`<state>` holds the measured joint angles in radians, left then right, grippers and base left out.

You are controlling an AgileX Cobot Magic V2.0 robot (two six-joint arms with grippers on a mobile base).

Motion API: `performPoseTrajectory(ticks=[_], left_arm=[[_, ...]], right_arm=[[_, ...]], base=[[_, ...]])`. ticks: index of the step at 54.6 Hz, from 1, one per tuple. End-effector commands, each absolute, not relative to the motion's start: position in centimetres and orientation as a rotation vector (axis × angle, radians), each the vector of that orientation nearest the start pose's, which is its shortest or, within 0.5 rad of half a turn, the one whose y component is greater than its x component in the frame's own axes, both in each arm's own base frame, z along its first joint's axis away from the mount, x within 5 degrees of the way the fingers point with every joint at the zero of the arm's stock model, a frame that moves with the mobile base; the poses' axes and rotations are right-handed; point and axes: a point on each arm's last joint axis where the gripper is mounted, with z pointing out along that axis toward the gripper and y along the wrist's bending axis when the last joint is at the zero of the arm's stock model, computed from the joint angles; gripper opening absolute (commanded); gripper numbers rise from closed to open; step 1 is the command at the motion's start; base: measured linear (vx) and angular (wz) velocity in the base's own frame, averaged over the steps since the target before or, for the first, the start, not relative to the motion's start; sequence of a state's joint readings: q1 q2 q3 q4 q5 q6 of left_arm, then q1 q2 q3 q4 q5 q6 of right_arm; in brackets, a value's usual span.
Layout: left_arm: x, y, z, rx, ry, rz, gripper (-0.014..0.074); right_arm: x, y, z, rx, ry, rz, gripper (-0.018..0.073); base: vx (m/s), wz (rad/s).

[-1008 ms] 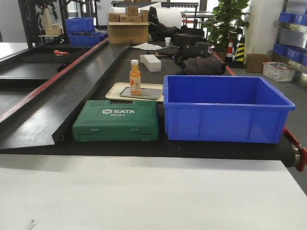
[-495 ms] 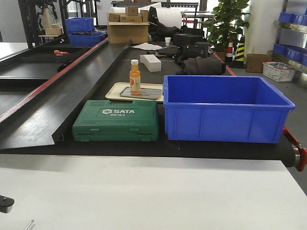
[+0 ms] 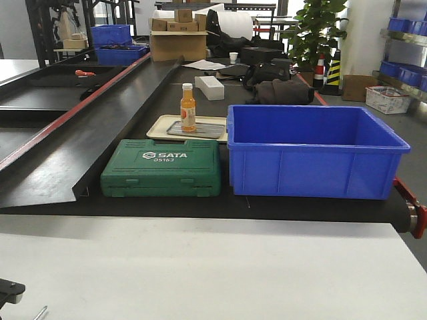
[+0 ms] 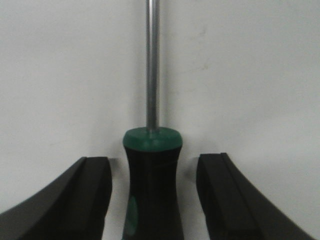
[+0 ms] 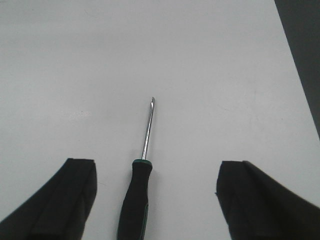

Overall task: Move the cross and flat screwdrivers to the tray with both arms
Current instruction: 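Close each gripper around a green-and-black screwdriver handle, then lift both screwdrivers upright off the table, shafts pointing up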

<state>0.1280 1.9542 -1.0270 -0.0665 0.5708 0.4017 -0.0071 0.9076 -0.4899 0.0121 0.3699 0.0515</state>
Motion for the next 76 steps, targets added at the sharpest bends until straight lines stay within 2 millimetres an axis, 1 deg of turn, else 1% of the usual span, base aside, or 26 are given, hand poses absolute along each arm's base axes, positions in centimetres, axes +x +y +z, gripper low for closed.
performPoseTrajectory(ticks=[1, 7, 12, 16, 19, 25, 35, 38, 41, 46, 50, 56, 59, 67, 76], left_arm=[[33.8, 4.0, 11.0, 0.325, 2.964, 0.004, 0.0480], [33.5, 3.9, 11.0, 0.320, 2.994, -0.016, 0.0414], [33.5, 3.8, 11.0, 0.301, 2.998, -0.034, 0.0330], [33.5, 3.7, 11.0, 0.272, 2.995, -0.055, 0.0230], [33.6, 3.6, 11.0, 0.250, 2.991, -0.070, 0.0139], [33.6, 3.4, 11.0, 0.211, 2.989, -0.104, -0.0005], [33.6, 2.9, 11.2, 0.089, 2.983, -0.207, -0.0006], [33.7, 2.6, 11.7, 0.025, 2.961, -0.256, -0.0005], [33.9, 2.2, 12.3, -0.040, 2.930, -0.306, -0.0002], [34.2, 1.7, 14.0, -0.083, 2.839, -0.351, -0.0001], [34.5, 1.0, 16.0, -0.091, 2.747, -0.379, 0.0000], [34.6, -0.4, 18.8, -0.002, 2.612, -0.401, 0.0000], [34.5, -1.0, 20.1, 0.023, 2.555, -0.415, 0.0000], [34.1, -2.6, 23.2, 0.017, 2.427, -0.486, 0.0000], [33.3, -3.6, 26.2, 0.025, 2.310, -0.506, 0.0000]], right_arm=[[17.7, -0.2, 26.5, 0.077, 2.169, 0.029, 0.0573], [17.7, -0.2, 26.6, 0.077, 2.164, 0.029, 0.0573], [17.7, -0.2, 26.6, 0.078, 2.164, 0.030, 0.0573], [17.6, -0.2, 26.5, 0.083, 2.175, 0.035, 0.0573], [17.5, -0.2, 26.3, 0.083, 2.194, 0.035, 0.0568], [17.2, -0.2, 25.7, 0.086, 2.279, 0.034, 0.0550], [17.5, -0.2, 23.7, 0.087, 2.458, 0.031, 0.0519], [18.0, -0.1, 23.1, 0.076, 2.508, 0.029, 0.0519], [18.4, -0.1, 22.9, 0.052, 2.537, 0.029, 0.0519], [19.5, 0.1, 22.7, 0.023, 2.573, 0.042, 0.0519], [20.6, 0.2, 22.5, 0.030, 2.597, 0.064, 0.0519], [22.3, 0.3, 22.1, 0.063, 2.623, 0.095, 0.0519], [23.2, 0.4, 21.5, 0.077, 2.654, 0.108, 0.0519], [25.0, 0.5, 20.0, 0.073, 2.713, 0.128, 0.0519], [26.8, 0.4, 17.7, 0.051, 2.769, 0.121, 0.0519]], base=[[0.00, 0.00], [0.00, 0.00], [0.00, 0.00], [0.00, 0.00], [0.00, 0.00], [0.00, 0.00], [0.00, 0.00], [0.00, 0.00], [0.00, 0.00], [0.00, 0.00], [0.00, 0.00], [0.00, 0.00], [0.00, 0.00], [0.00, 0.00], [0.00, 0.00]])
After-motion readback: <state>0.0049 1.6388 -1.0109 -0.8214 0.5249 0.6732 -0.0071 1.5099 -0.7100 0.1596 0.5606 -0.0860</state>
